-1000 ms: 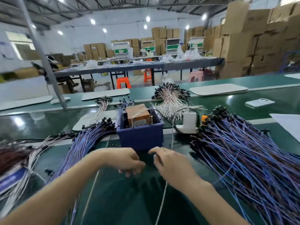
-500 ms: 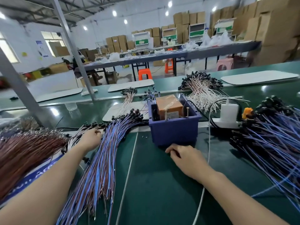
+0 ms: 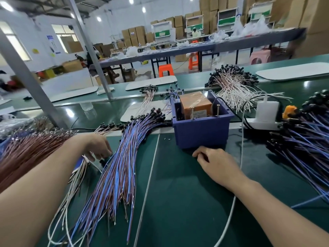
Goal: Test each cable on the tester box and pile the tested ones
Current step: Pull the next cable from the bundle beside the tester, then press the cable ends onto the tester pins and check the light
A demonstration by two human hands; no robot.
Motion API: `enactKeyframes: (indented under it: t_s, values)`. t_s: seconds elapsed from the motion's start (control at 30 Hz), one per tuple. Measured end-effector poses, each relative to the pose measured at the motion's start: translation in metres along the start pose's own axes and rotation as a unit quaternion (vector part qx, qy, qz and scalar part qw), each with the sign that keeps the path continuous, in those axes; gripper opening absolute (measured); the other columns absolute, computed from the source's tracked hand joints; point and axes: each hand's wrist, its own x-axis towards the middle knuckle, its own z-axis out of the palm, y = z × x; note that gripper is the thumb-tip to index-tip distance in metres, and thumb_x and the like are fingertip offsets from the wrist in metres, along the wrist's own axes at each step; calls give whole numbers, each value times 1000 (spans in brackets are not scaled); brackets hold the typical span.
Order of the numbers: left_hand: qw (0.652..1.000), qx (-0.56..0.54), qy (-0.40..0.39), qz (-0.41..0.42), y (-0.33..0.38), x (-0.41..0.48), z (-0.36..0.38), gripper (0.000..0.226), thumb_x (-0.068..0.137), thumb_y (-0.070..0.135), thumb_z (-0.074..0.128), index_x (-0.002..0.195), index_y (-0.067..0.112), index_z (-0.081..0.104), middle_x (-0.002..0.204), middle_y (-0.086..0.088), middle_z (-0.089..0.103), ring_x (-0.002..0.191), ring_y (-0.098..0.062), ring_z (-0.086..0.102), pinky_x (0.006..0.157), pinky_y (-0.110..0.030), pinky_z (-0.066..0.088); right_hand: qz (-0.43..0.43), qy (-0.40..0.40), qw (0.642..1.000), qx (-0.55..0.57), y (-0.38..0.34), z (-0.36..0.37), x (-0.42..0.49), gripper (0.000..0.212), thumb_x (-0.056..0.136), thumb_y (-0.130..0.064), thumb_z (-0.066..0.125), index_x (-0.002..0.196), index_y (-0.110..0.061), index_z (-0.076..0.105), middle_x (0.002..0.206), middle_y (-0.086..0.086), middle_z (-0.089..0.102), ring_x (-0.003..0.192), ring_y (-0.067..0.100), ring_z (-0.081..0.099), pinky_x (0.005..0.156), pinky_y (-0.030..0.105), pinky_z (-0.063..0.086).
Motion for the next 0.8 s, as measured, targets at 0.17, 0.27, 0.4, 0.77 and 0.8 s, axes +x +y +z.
enactKeyframes:
  t_s: [0.17, 0.27, 0.4, 0.77, 0.8]
  values:
    - [996, 80, -31, -16, -3, -8, -2, 26, 95, 14, 66, 109, 35, 66, 118, 0, 66, 103, -15, 64, 75, -27, 60, 3, -1, 1000, 9, -1, 0, 0, 20, 101, -34, 45, 102, -43, 63, 58, -19, 54, 55, -3, 55, 49, 15, 27]
    - [993, 105, -45, -17, -6, -9, 1, 20, 97, 14, 64, 112, 28, 66, 116, 0, 69, 94, -10, 66, 78, -25, 58, 4, -4, 1000, 9, -1, -1, 0, 21, 101, -33, 45, 103, -43, 63, 59, -19, 55, 51, 0, 53, 49, 16, 28]
    - [994, 106, -17, 21, -11, -15, -5, 21, 102, 25, 57, 117, 17, 69, 112, -5, 70, 89, -14, 63, 70, -22, 54, 10, 2, 1000, 4, -1, -2, -2, 21, 101, -33, 45, 102, -43, 63, 57, -21, 54, 60, -8, 56, 47, 15, 26]
    - [973, 186, 121, 65, -3, -55, -64, 21, 105, 25, 50, 105, 10, 65, 101, -2, 65, 90, -14, 60, 74, -27, 44, 15, 10, 1000, -2, -4, -3, -3, 21, 100, -33, 45, 100, -44, 63, 56, -25, 50, 68, -21, 51, 47, 13, 24]
    - [969, 190, 141, 70, 0, -60, -71, 21, 105, 24, 50, 103, 9, 65, 99, -1, 65, 89, -14, 60, 73, -27, 45, 16, 11, 1000, -1, -4, -3, -3, 21, 100, -33, 46, 100, -44, 64, 55, -25, 50, 67, -21, 51, 47, 13, 24]
